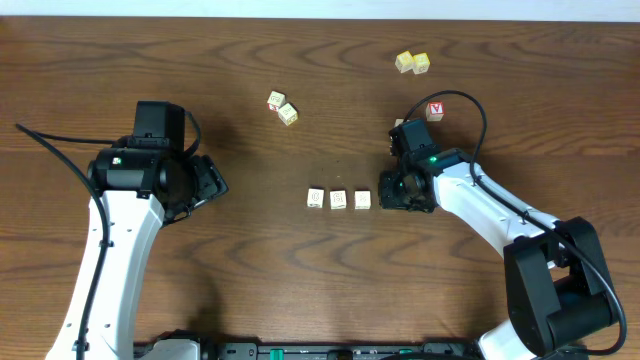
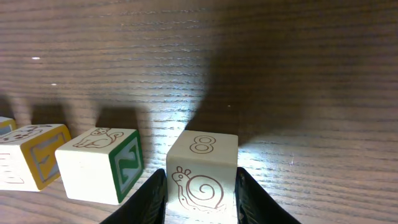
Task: Lift 4 blocks
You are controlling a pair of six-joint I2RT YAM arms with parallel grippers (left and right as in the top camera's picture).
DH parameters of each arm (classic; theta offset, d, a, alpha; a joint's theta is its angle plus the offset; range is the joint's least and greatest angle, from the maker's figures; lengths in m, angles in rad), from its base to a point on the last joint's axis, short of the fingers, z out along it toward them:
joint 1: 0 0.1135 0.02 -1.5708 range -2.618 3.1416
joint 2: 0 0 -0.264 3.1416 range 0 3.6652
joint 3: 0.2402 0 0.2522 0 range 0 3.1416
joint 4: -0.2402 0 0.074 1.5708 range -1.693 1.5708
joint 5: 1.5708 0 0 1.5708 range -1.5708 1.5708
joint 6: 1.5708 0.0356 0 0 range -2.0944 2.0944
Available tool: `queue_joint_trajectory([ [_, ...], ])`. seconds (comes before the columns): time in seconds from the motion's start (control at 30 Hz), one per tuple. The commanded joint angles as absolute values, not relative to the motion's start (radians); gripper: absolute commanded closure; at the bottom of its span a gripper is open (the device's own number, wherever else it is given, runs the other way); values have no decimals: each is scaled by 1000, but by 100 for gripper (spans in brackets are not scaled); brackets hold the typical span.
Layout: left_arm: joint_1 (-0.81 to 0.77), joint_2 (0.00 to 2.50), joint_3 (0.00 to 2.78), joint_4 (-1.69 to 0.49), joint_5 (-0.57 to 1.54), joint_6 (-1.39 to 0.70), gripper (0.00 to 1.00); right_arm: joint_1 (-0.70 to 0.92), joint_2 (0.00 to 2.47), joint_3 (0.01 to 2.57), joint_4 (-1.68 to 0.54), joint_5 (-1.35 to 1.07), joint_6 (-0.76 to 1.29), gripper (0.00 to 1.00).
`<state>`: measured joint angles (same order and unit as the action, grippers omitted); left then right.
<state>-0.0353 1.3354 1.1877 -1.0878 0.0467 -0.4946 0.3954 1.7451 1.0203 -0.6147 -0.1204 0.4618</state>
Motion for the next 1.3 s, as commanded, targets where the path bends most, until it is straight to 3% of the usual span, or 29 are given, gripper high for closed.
queue_joint_trajectory([
  [0.0, -31, 1345, 1182, -1087, 44, -496, 21, 417, 1753, 1017, -606, -133, 448, 69],
  [0.3, -31, 1345, 1182, -1087, 44, -495, 21, 419, 1753, 1017, -602, -133, 448, 68],
  [0.37, -31, 1345, 1182, -1087, 44, -496, 21, 419, 1753, 1017, -602, -140, 448, 59],
  [0.43, -31, 1345, 1182, -1087, 45, -495, 21, 419, 1753, 1018, -602, -149, 448, 39],
  [0.67, -39, 1364, 1182, -1083, 102, -495, 22, 398, 1728, 1121, -702, -163, 448, 29],
  [0.8, -67, 1417, 1182, -1061, 139, -495, 35, 344, 1710, 1237, -839, -162, 401, 28],
  [0.97, -133, 1541, 1182, -969, 257, -459, 41, 234, 1710, 1311, -955, -162, 339, 24],
  [1.0, -152, 1570, 1182, -940, 293, -440, 42, 209, 1713, 1309, -966, -162, 335, 22],
  [1.03, -171, 1602, 1182, -914, 315, -438, 44, 191, 1714, 1305, -977, -162, 335, 1],
  [1.17, -221, 1705, 1182, -860, 321, -439, 51, 162, 1714, 1271, -977, -162, 301, 1],
  [1.2, -227, 1730, 1182, -850, 321, -439, 59, 162, 1714, 1257, -967, -162, 294, 1],
  [1.23, -231, 1762, 1182, -838, 322, -439, 65, 162, 1714, 1239, -954, -162, 294, 16],
  [1.27, -233, 1786, 1182, -828, 323, -439, 72, 163, 1714, 1215, -932, -162, 295, 39],
])
